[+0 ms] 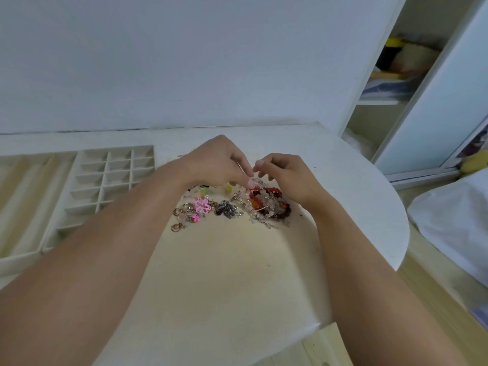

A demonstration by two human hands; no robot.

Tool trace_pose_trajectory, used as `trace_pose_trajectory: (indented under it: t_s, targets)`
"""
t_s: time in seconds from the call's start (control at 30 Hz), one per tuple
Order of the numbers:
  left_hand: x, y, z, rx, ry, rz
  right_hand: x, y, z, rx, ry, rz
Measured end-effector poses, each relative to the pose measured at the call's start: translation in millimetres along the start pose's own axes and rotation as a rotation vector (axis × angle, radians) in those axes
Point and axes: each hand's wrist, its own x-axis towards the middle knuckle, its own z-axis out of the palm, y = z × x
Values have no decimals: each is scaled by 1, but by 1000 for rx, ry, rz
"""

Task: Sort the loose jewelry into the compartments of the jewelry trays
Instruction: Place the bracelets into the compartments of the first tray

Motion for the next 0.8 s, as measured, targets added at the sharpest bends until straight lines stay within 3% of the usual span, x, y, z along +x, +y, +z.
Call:
trace_pose_trajectory:
  t_s: [0.47,0.7,0.8]
  targets:
    - [5,-10,4,-116,106,-14,-4,1,1,-36,-153,-27]
    - [4,-11,2,-87,-26,-86,-3,0,3,-1,-80,-84]
    - [4,-11,2,-107,-13,-100,-3,1,3,22,-56,-124]
